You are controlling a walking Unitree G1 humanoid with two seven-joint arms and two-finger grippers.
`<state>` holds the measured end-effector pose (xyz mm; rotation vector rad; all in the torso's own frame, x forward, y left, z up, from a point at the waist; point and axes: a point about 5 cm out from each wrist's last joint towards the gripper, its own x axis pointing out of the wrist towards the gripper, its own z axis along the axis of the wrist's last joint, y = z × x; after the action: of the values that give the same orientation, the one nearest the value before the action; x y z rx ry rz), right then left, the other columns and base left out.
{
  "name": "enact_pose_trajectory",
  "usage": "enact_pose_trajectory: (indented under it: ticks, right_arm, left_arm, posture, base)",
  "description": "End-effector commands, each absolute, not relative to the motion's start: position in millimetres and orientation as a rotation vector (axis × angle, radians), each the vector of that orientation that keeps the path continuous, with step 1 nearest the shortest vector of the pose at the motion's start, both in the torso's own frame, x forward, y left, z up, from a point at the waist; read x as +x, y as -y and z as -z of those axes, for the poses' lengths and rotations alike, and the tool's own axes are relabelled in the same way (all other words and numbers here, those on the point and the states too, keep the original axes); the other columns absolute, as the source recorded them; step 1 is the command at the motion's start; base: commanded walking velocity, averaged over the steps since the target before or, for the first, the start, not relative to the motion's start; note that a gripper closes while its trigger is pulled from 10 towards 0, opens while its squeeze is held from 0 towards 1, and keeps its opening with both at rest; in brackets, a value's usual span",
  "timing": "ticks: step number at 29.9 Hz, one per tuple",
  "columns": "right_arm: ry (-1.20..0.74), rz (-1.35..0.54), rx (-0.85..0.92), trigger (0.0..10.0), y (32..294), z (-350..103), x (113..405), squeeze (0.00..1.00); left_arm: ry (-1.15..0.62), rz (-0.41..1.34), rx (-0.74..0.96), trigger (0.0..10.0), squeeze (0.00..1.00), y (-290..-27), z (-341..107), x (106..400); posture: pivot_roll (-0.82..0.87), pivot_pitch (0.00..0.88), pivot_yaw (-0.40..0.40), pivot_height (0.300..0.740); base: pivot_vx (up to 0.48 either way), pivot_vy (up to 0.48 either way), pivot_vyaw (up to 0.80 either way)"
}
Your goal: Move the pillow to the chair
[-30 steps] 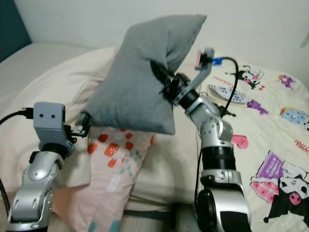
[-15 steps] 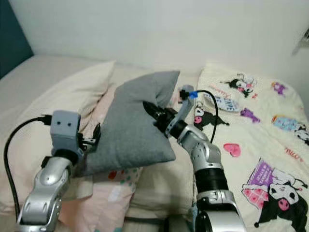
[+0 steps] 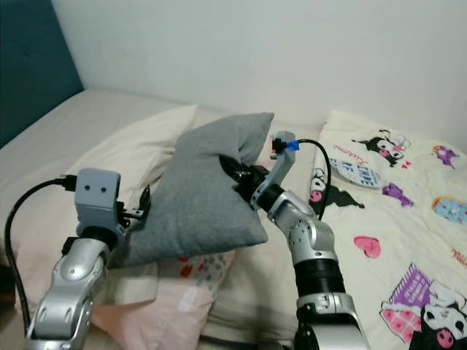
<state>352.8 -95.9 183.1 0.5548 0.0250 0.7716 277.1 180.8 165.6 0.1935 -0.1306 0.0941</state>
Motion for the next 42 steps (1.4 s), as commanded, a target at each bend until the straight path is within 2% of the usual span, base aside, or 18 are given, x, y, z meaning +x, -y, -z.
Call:
enact_pose_trajectory:
  ticks: [1, 8, 13, 22, 29, 42]
  right_arm:
    - [0.074, -0.778, 0.556, 0.0, 97.5, -201.6, 355.7, 0.00]
    - [-0.003, -0.774, 0.478, 0.0, 91.3, -174.1, 347.9, 0.00]
    - [-0.018, -0.777, 0.454, 0.0, 89.2, -167.6, 345.4, 0.00]
    - [0.034, -0.839, 0.437, 0.0, 78.7, -170.2, 335.8, 0.00]
    - [0.158, -0.954, 0.431, 0.0, 63.0, -203.9, 328.3, 0.00]
    - [0.164, -1.032, 0.431, 0.0, 52.6, -204.3, 317.3, 0.00]
  left_arm:
    - [0.123, -0.096, 0.194, 10.0, 0.00, -180.7, -162.2, 277.9]
    - [0.057, -0.095, 0.162, 10.0, 0.00, -181.0, -145.0, 271.9]
    - [0.039, -0.095, 0.145, 10.0, 0.00, -180.5, -140.6, 270.0]
    - [0.001, -0.080, 0.109, 10.0, 0.00, -172.1, -128.7, 262.1]
    - [0.031, -0.044, 0.112, 10.0, 0.00, -168.6, -132.0, 264.6]
    - [0.061, -0.045, 0.151, 10.0, 0.00, -169.4, -136.0, 267.1]
  posture:
    - [0.00, 0.000, -0.065, 0.700]
    - [0.01, 0.000, -0.064, 0.738]
    - [0.00, 0.000, -0.062, 0.740]
    - [0.01, 0.000, -0.063, 0.740]
    - [0.01, 0.000, -0.059, 0.740]
    - [0.01, 0.000, -0.054, 0.740]
  base:
    - [0.000, 0.000, 0.00]
    - [0.000, 0.000, 0.00]
    - [0.000, 0.000, 0.00]
    - [-0.332, 0.000, 0.00]
    - [0.000, 0.000, 0.80]
    - [0.000, 0.000, 0.80]
